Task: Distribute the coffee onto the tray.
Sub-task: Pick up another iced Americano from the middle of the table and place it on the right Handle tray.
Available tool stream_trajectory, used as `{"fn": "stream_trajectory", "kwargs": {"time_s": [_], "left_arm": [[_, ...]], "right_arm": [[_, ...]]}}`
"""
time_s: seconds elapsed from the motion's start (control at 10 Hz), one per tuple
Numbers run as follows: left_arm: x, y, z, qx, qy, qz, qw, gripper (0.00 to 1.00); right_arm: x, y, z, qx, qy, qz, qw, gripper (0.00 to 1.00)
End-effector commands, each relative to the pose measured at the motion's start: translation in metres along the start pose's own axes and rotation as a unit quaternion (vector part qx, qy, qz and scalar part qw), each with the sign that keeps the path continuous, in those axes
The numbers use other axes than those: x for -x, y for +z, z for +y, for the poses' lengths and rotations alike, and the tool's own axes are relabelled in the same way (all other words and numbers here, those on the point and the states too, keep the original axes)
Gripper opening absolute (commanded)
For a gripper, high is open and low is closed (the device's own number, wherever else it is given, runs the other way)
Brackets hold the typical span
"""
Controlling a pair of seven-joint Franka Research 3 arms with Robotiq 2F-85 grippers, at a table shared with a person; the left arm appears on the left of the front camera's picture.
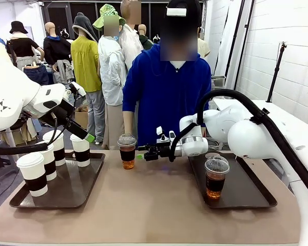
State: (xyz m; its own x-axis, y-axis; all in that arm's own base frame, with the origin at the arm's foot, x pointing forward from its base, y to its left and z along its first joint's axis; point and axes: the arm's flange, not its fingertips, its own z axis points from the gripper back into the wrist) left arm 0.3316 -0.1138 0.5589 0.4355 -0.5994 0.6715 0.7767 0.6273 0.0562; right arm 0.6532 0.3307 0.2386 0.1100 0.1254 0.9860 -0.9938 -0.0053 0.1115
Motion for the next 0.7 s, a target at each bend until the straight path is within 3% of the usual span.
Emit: {"fn": "stream_trajectory", "kwargs": {"time_s": [0.0,0.6], "left_arm": [[0.001,0.001,0.001,0.002,0.002,-0.002,1.0,1.0],[0.001,0.001,0.001,0.002,0.002,-0.002,1.0,1.0]], "right_arm": [[-0.001,-0.012,-0.006,0.023,0.0,-0.01,1.0,1.0],[0.003,-0.023,-0.01,0.035,-0.007,-0.011,0.999,1.0]]}}
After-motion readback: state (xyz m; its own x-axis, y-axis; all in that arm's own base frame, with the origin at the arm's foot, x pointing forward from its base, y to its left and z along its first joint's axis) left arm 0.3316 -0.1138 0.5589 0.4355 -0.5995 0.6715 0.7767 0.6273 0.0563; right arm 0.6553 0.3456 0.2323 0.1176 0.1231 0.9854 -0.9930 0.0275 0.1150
